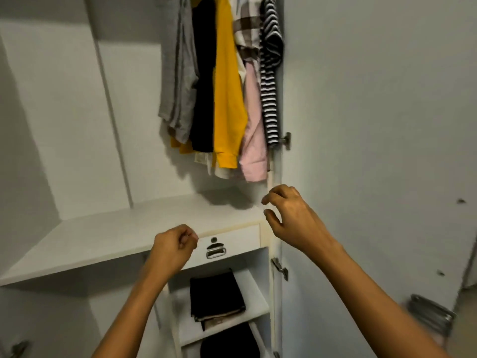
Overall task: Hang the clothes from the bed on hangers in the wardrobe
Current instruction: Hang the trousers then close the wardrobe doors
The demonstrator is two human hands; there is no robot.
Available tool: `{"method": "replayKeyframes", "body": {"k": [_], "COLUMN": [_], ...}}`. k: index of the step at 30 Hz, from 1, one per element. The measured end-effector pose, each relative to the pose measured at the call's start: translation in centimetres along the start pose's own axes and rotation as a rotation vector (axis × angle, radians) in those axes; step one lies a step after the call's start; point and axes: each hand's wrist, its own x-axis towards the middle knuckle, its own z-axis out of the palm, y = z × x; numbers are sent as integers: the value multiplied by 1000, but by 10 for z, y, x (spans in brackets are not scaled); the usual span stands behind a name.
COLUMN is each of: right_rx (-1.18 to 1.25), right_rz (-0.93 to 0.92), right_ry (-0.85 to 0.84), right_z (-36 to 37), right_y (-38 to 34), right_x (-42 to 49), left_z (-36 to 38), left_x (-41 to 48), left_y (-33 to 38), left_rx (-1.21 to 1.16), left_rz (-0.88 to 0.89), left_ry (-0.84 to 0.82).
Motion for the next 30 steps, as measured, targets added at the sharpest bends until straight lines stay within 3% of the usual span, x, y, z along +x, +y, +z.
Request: {"method": "replayKeyframes", "body": {"k": [6, 10, 13, 16, 18, 20, 25, 30], "right_rx": [-149, -418, -605, -334, -13, 123, -63, -169], "right_rz": [137, 253, 536, 792, 816, 802, 903, 768], "right_ry": [130, 527, 719, 576, 447, 375, 523, 594], "right_z": [-78, -133, -166, -187, -187, -180, -167, -145], "right_y": [34, 75, 107, 138, 155, 162, 154, 105], "right_x": [-66, -96, -107, -105, -99, -95, -88, -92], "left_z": [45, 68, 86, 95, 97, 94, 71, 43], "left_x": [-76, -108, -125, -134, -138, -141, -162, -171], "left_y": [29, 68, 92, 104, 104, 101, 88, 51], "left_rx": [2, -43, -87, -123, -125, -130, -147, -131], "left_rz": [8, 24, 31, 0, -30, -59, -138, -229], "left_ry": [-72, -96, -83, -84, -73, -44, 60, 156]}}
